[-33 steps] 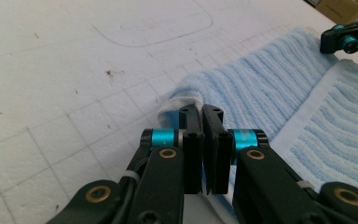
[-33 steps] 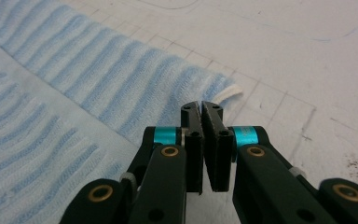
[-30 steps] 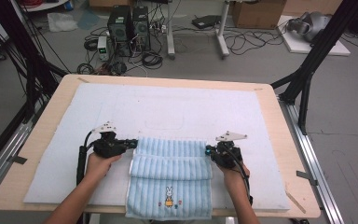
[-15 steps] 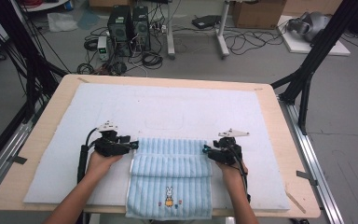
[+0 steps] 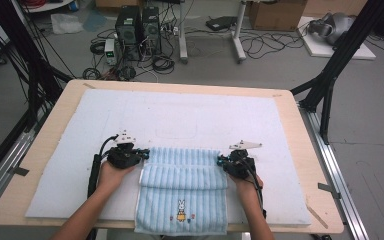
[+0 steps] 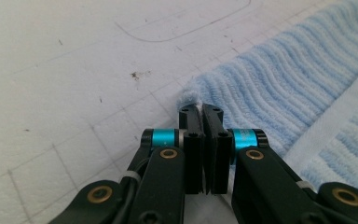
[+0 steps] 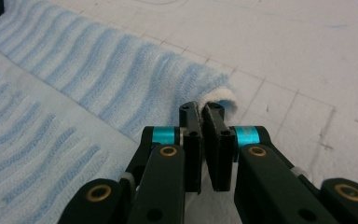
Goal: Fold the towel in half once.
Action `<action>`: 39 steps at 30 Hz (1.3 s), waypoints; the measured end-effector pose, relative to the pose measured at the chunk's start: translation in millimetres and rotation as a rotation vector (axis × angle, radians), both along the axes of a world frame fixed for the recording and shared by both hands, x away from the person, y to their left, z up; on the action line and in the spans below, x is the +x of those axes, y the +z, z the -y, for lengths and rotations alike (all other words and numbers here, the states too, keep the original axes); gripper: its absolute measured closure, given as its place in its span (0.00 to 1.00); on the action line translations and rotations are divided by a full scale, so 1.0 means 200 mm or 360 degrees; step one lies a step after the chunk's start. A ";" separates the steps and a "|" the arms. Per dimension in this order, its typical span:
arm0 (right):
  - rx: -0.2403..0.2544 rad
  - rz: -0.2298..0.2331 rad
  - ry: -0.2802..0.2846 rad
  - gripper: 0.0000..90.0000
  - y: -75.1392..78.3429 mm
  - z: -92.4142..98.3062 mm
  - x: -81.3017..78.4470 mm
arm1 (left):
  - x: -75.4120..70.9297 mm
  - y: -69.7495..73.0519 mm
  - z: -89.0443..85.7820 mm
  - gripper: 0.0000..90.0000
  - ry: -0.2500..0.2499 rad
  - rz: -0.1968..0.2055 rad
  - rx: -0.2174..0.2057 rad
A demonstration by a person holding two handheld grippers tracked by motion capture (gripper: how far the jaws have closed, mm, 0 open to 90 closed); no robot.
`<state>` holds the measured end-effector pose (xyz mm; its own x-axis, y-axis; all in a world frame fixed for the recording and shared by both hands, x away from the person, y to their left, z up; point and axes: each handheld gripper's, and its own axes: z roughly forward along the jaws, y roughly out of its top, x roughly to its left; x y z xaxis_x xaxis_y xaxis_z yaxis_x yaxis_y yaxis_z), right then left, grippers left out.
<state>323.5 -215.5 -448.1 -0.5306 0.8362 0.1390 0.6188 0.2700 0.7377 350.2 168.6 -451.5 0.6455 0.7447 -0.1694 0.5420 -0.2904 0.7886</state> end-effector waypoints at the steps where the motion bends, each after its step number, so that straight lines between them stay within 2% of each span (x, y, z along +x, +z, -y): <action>1: 0.0000 0.0007 -0.0013 0.96 0.00 0.00 0.00 | 0.01 0.00 0.00 0.97 0.0011 -0.0002 -0.0004; 3: -0.0026 0.0044 -0.0019 0.96 0.00 -0.01 0.02 | 0.04 0.01 0.01 0.97 0.0035 0.0013 -0.0014; 5: -0.0017 0.0058 -0.0030 0.96 0.00 0.00 0.04 | 0.07 0.01 0.00 0.97 0.0090 0.0031 -0.0086; 6: -0.0011 0.0069 -0.0041 0.96 0.00 0.00 0.06 | 0.10 0.00 0.00 0.97 0.0088 0.0009 -0.0097; 7: -0.0007 0.0077 -0.0050 0.96 0.01 0.01 0.08 | 0.12 0.00 0.00 0.97 0.0088 -0.0001 -0.0088; 10: -0.0024 0.0118 -0.0063 0.96 0.03 0.00 0.14 | 0.19 0.03 0.00 0.97 0.0105 0.0038 -0.0120; 14: -0.0031 0.0158 -0.0095 0.96 0.07 0.00 0.25 | 0.29 0.08 0.00 0.97 0.0098 0.0062 -0.0120; 19: -0.0065 0.0171 -0.0102 0.96 0.08 -0.01 0.37 | 0.38 0.09 -0.01 0.97 0.0097 0.0101 -0.0133; 22: -0.0073 0.0191 -0.0115 0.96 0.10 -0.02 0.42 | 0.41 0.08 -0.02 0.97 0.0122 0.0112 -0.0166; 24: -0.0076 0.0195 -0.0120 0.96 0.11 -0.02 0.44 | 0.42 0.08 -0.01 0.97 0.0114 0.0090 -0.0142; 26: -0.0077 0.0207 -0.0132 0.96 0.11 -0.02 0.45 | 0.44 0.07 -0.01 0.97 0.0122 0.0111 -0.0151; 29: -0.0061 0.0186 -0.0152 0.96 0.09 -0.02 0.46 | 0.44 0.06 0.00 0.97 0.0121 0.0100 -0.0135; 31: -0.0068 0.0166 -0.0157 0.95 0.07 -0.02 0.47 | 0.44 0.05 0.00 0.95 0.0120 0.0069 -0.0143; 32: -0.0076 0.0165 -0.0163 0.89 0.07 -0.03 0.47 | 0.44 0.05 -0.01 0.89 0.0139 0.0061 -0.0141; 33: -0.0075 0.0166 -0.0170 0.81 0.07 -0.03 0.46 | 0.44 0.05 -0.02 0.77 0.0180 0.0042 -0.0139; 34: -0.0063 0.0162 -0.0174 0.74 0.08 -0.03 0.46 | 0.44 0.05 -0.03 0.62 0.0217 0.0016 -0.0168; 37: -0.0039 0.0165 -0.0172 0.64 0.09 0.00 0.45 | 0.42 0.07 -0.06 0.57 0.0192 -0.0006 -0.0215; 39: 0.0019 0.0158 -0.0161 0.61 0.10 0.02 0.43 | 0.40 0.09 -0.07 0.56 0.0152 -0.0004 -0.0243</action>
<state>410.4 -219.4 -427.2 -0.4552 0.8847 0.1004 0.5660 0.2004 0.7997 430.7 181.9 -434.1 0.5724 0.7682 -0.2868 0.5634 -0.1143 0.8182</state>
